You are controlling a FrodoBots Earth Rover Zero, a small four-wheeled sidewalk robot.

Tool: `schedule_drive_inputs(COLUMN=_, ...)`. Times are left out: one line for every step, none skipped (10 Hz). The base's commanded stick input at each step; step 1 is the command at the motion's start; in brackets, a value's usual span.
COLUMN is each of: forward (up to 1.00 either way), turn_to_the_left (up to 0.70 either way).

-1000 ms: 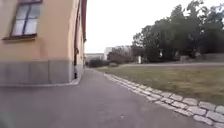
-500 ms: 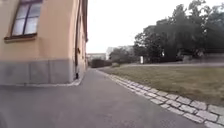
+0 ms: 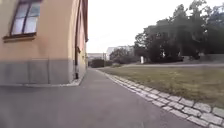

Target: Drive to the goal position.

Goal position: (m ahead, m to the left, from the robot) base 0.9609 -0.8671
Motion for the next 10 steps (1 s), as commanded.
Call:
schedule_drive_inputs(forward=0.70, turn_to_the_left=0.00)
schedule_drive_inputs(forward=0.70, turn_to_the_left=0.00)
schedule_drive_inputs(forward=0.70, turn_to_the_left=0.00)
schedule_drive_inputs(forward=0.70, turn_to_the_left=0.00)
schedule_drive_inputs(forward=0.70, turn_to_the_left=0.00)
schedule_drive_inputs(forward=0.70, turn_to_the_left=0.00)
schedule_drive_inputs(forward=0.70, turn_to_the_left=0.00)
schedule_drive_inputs(forward=0.70, turn_to_the_left=0.00)
schedule_drive_inputs(forward=0.70, turn_to_the_left=0.00)
schedule_drive_inputs(forward=0.70, turn_to_the_left=0.24)
